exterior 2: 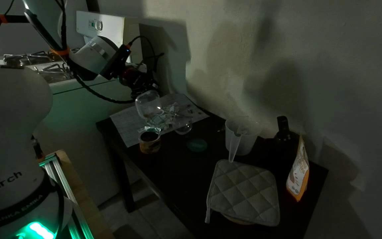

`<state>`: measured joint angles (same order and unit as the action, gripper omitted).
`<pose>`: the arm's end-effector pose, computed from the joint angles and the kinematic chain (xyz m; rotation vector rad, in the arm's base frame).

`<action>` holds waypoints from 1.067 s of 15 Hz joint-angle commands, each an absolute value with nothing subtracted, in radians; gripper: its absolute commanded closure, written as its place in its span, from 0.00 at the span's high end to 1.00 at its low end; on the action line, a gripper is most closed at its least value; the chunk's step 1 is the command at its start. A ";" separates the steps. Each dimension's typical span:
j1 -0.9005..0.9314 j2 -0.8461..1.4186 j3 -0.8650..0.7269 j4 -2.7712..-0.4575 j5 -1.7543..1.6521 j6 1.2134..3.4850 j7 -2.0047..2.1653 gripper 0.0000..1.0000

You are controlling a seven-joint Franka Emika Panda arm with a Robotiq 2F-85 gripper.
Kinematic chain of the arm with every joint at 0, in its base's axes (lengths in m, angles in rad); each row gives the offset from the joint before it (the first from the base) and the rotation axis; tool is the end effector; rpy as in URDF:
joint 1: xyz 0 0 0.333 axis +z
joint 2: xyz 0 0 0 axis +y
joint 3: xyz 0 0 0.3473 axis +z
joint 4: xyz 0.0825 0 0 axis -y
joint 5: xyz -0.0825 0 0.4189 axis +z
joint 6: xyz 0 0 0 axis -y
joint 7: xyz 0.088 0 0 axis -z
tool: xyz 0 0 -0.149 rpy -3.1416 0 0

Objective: Pour the coffee grinds in the bowl into the can

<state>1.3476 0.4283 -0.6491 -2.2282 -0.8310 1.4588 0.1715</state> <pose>0.4207 0.1896 0.2381 1.5143 0.7115 -0.5690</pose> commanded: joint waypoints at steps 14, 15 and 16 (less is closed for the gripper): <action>0.582 0.398 0.116 -2.143 -0.962 1.263 0.277 0.11; 0.582 0.410 0.118 -2.137 -0.967 1.251 0.265 0.03; 0.575 0.428 0.131 -2.127 -0.969 1.236 0.248 0.03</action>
<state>0.6492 0.3958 0.0464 -2.1464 -0.9461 1.2847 0.2627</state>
